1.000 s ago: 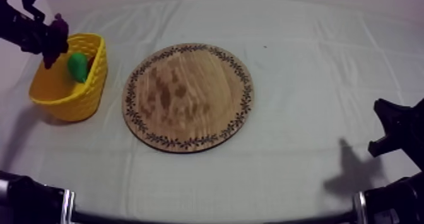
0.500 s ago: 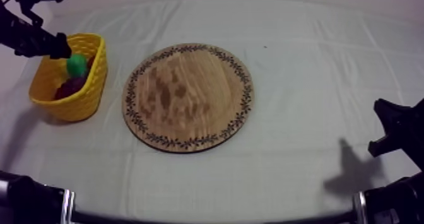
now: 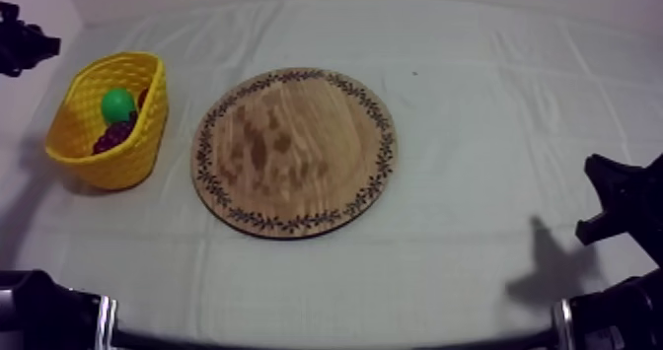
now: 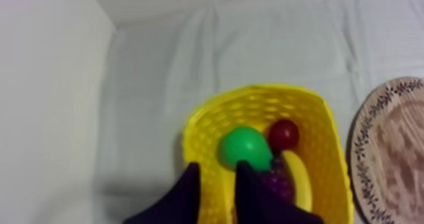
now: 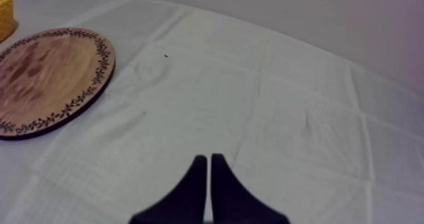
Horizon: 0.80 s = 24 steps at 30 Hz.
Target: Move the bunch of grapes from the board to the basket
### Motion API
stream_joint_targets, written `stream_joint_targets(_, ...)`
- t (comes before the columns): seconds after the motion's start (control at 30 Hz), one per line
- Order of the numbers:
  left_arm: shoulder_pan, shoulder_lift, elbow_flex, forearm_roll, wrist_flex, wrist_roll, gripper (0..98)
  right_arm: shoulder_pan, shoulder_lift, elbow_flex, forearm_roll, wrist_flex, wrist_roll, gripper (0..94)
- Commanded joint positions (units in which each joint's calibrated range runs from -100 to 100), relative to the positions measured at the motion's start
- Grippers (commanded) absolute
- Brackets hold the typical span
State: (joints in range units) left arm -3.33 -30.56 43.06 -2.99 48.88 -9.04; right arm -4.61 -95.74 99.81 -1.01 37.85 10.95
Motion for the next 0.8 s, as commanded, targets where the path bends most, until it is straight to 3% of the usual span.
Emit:
stream_joint_targets(0.0, -0.69, -6.89, 1.19, 0.47, -0.35, -1.37, 5.5, 0.02, -0.01, -0.03, 0.01, -0.03, -0.03, 0.4)
stream_joint_targets(0.2, -1.21, -23.51, 11.54, 1.31, -0.82, -1.13, 0.6, 0.02, -0.01, -0.03, 0.01, -0.03, -0.03, 0.4)
stream_joint_targets(0.37, -0.67, -43.18, 25.39, 1.71, -1.07, 0.91, 0.1, 0.02, -0.01, -0.03, 0.01, -0.03, -0.03, 0.4)
stream_joint_targets(0.53, 0.29, -60.98, 32.69, 2.75, 3.22, 3.16, 0.0, 0.02, -0.01, -0.03, 0.01, -0.03, -0.03, 0.4)
stream_joint_targets(0.63, 0.81, -66.28, 36.12, 3.16, 4.4, 3.58, 0.0, 0.02, -0.01, -0.03, 0.01, -0.03, -0.02, 0.4)
stream_joint_targets(0.77, 0.71, -68.48, 41.04, 3.31, 1.35, 3.68, 0.0, 0.02, -0.01, -0.03, 0.01, -0.03, -0.03, 0.4)
